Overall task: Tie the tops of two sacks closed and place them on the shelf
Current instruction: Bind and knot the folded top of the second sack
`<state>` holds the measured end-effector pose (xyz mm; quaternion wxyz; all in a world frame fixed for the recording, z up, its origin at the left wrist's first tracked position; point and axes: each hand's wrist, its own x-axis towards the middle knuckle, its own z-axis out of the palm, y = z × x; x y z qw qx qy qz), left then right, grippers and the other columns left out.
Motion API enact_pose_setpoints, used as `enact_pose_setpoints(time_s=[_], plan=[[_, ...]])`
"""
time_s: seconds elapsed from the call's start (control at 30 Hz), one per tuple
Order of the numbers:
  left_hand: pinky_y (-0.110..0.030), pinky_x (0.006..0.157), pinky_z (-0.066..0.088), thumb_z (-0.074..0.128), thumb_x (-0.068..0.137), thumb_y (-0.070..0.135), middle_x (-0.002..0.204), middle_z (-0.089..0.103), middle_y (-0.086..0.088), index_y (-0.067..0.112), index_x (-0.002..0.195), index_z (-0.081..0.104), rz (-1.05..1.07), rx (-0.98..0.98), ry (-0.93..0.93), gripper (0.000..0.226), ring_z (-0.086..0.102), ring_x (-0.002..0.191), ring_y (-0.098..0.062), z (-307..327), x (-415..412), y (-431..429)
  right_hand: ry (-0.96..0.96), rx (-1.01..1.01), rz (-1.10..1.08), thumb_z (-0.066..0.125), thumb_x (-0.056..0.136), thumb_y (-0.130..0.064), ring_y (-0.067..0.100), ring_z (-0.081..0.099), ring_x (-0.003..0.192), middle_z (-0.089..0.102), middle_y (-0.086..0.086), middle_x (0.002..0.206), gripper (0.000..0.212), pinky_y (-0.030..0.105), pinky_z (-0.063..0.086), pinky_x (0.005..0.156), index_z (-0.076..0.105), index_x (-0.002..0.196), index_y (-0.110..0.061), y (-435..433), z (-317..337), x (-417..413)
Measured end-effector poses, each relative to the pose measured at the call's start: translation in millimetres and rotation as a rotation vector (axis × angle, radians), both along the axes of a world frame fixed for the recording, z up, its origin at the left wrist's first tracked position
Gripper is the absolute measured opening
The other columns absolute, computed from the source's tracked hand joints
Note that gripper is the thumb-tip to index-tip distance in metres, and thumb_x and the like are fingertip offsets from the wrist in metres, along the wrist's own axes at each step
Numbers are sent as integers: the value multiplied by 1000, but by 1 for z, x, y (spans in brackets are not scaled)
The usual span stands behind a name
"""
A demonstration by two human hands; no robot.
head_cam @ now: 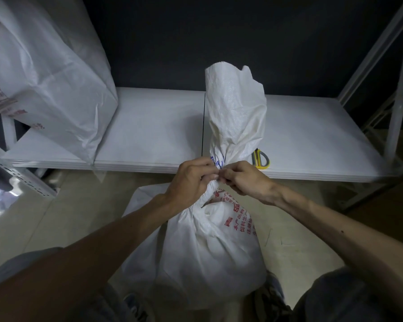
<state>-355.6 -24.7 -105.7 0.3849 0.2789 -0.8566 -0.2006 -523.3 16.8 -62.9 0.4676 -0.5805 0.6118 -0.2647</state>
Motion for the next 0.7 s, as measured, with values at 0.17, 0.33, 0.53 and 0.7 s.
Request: enact_pose_setpoints(time_s=[0.17,0.33,0.53,0.7], plan=[[-21,63,47,72,83,3,78,66,-9,-4,84,75,-14,16,2,7,61,68,-19,1,1,2,-248,13,-151,47,91,1,7,21,37,27,-8,41,40,18,21,37,37,54,-12,9,-9,6],[-12,61,42,77,79,4,73,67,-9,-2,80,76,3,12,17,7,56,63,-8,2,4,-6,-514,117,-331,46,93,1,7,19,33,25,-4,41,44,14,25,31,37,51,-12,12,-8,13],[-4,62,34,80,77,4,76,62,-5,-1,79,74,34,40,43,8,48,60,7,-5,3,-6,-503,152,-282,44,90,1,8,16,37,22,-4,46,41,15,19,33,39,52,-13,6,-7,11],[-17,59,45,87,71,15,81,57,5,5,85,74,190,110,114,22,53,61,-7,-9,-7,5,-370,115,-197,44,88,0,10,16,39,24,-3,43,38,18,16,36,42,52,-12,1,-1,9]])
